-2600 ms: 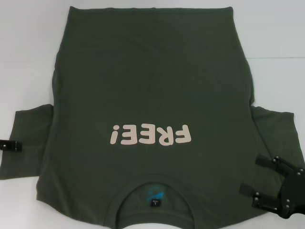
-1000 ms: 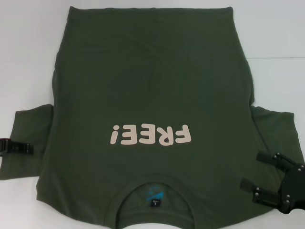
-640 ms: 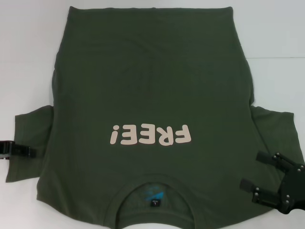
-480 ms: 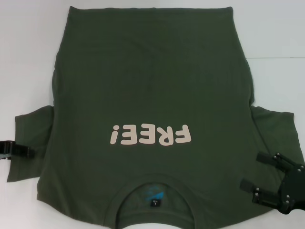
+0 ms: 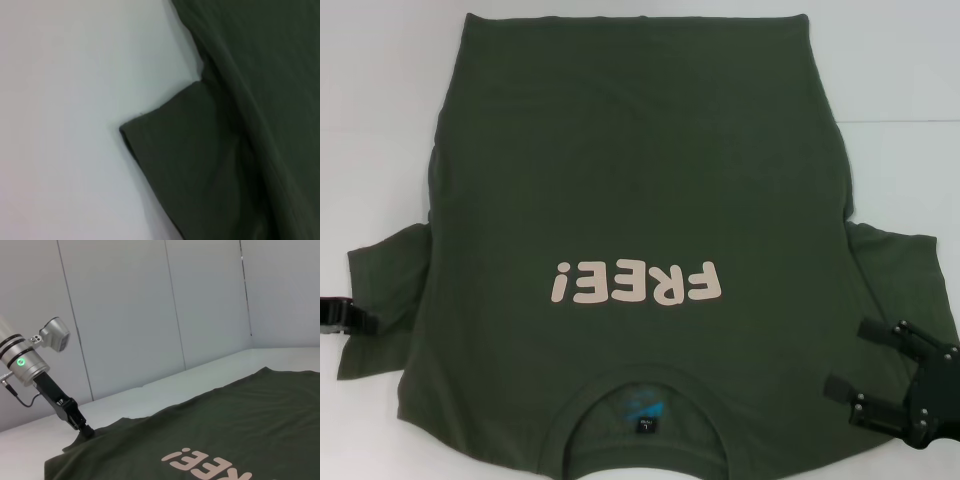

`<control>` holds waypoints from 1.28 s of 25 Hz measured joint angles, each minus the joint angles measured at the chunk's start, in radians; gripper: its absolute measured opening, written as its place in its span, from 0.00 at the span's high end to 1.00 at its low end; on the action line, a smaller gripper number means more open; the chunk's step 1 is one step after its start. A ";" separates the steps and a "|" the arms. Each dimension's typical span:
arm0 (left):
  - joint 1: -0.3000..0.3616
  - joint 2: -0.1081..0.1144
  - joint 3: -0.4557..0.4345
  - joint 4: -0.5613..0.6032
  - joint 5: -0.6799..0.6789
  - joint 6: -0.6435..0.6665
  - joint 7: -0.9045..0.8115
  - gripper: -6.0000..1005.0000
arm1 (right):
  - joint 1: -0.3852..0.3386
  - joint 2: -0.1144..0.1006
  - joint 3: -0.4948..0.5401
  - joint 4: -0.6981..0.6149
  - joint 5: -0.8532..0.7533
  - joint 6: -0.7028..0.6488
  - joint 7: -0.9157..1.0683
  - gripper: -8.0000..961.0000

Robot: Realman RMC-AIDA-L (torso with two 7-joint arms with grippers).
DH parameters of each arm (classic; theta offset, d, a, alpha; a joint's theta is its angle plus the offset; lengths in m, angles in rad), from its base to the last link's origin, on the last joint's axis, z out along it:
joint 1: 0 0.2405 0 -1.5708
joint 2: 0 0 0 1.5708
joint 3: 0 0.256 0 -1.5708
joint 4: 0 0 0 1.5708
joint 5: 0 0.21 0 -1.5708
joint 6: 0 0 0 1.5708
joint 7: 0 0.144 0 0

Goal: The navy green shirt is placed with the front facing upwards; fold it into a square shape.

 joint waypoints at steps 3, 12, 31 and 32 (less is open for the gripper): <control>-0.004 -0.002 0.010 0.000 0.008 -0.005 0.006 0.80 | 0.000 0.000 0.005 0.000 0.000 0.000 0.000 0.02; -0.005 -0.003 0.012 0.006 0.008 -0.012 0.017 0.95 | -0.002 0.000 0.012 0.000 0.000 0.000 0.000 0.02; -0.026 0.003 0.009 0.108 -0.009 0.048 0.015 0.94 | 0.000 0.000 0.019 0.002 0.001 -0.001 0.000 0.02; -0.029 0.004 0.009 0.115 -0.009 0.051 0.014 0.94 | 0.000 0.000 0.020 0.002 0.001 -0.001 0.000 0.02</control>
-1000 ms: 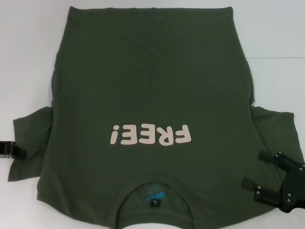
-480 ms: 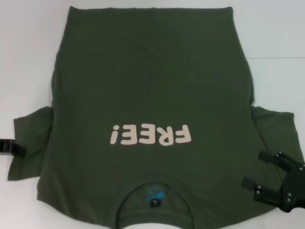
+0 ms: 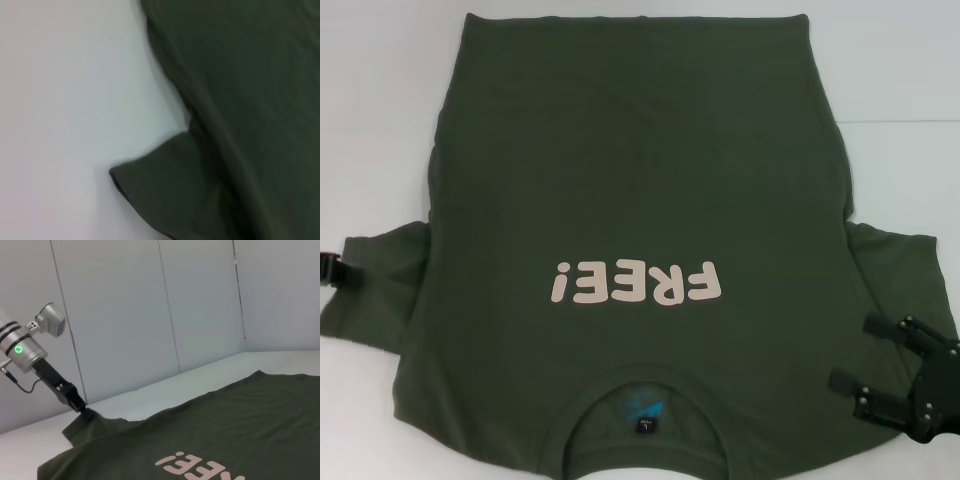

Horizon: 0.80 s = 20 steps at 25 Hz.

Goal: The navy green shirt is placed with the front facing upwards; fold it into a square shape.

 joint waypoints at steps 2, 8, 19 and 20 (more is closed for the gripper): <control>-0.010 0.005 0.000 0.013 0.000 0.008 -0.001 0.94 | 0.000 0.000 0.004 0.000 0.000 0.000 0.000 0.02; -0.036 0.023 0.002 0.044 0.005 0.024 -0.010 0.94 | -0.005 0.001 0.013 0.000 0.000 -0.005 0.000 0.02; -0.068 0.027 0.011 0.081 -0.006 0.069 -0.031 0.94 | -0.006 0.002 0.018 0.000 0.000 -0.007 0.000 0.02; -0.074 0.027 0.010 0.085 -0.008 0.083 -0.038 0.94 | -0.006 0.002 0.018 0.000 0.000 -0.007 0.000 0.02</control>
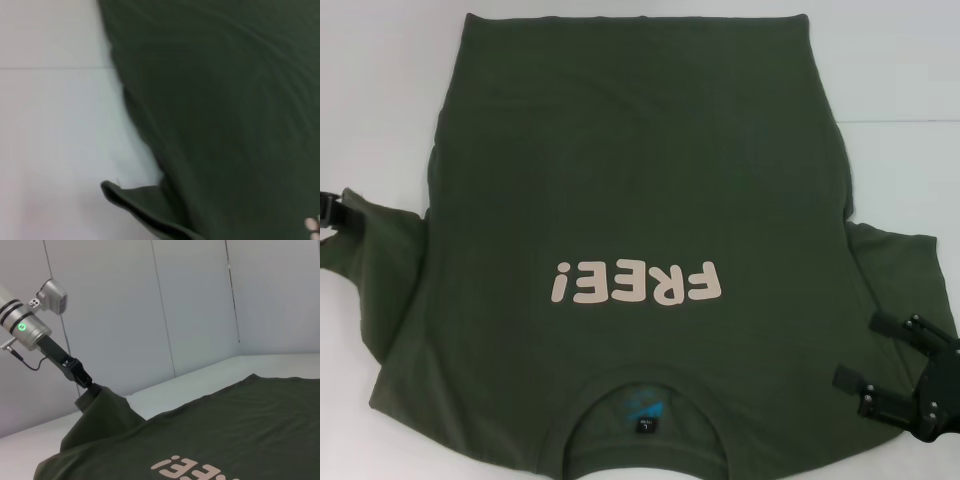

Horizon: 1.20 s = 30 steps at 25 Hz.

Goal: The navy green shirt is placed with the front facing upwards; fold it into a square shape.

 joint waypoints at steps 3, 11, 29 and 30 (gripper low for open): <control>-0.011 -0.009 0.001 0.030 -0.014 0.042 -0.019 0.94 | 0.000 0.000 0.000 0.000 0.000 0.000 0.000 0.02; -0.041 -0.067 0.070 0.108 -0.036 0.118 -0.076 0.94 | -0.003 0.000 0.000 0.000 0.000 -0.002 -0.002 0.02; -0.028 -0.156 0.272 0.087 -0.009 -0.018 -0.238 0.93 | -0.006 -0.001 0.000 0.014 -0.004 -0.002 -0.009 0.02; -0.024 -0.157 0.279 0.087 -0.005 -0.026 -0.259 0.93 | -0.006 -0.001 0.000 0.014 -0.004 -0.002 -0.009 0.02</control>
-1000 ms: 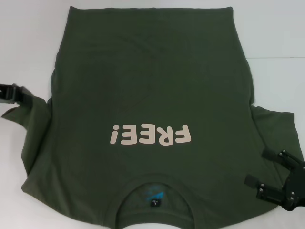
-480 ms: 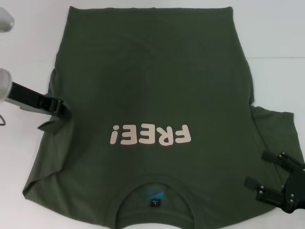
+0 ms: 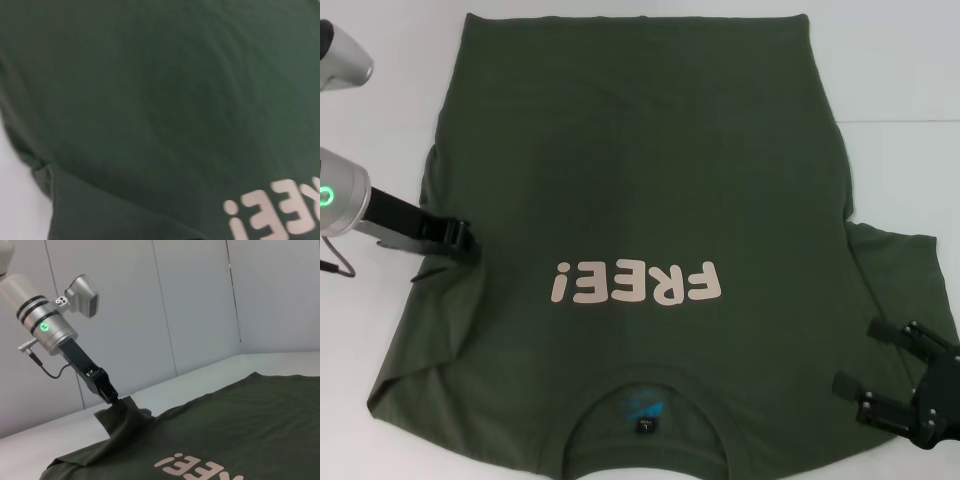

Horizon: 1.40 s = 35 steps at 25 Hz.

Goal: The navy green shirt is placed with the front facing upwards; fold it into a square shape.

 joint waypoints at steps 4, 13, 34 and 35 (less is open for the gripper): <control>0.000 0.004 0.011 -0.044 -0.006 -0.008 -0.058 0.93 | 0.000 0.001 0.000 0.000 -0.001 0.000 0.000 0.02; -0.012 0.010 0.007 -0.126 -0.094 0.009 -0.024 0.70 | 0.000 0.001 0.000 0.000 0.000 -0.001 0.000 0.02; 0.042 0.071 -0.152 -0.243 -0.101 -0.183 -0.043 0.18 | 0.000 0.001 0.002 0.002 0.005 0.006 0.000 0.02; 0.042 0.069 -0.151 -0.248 -0.099 -0.196 -0.043 0.18 | 0.000 0.001 0.003 0.002 0.005 0.007 0.000 0.02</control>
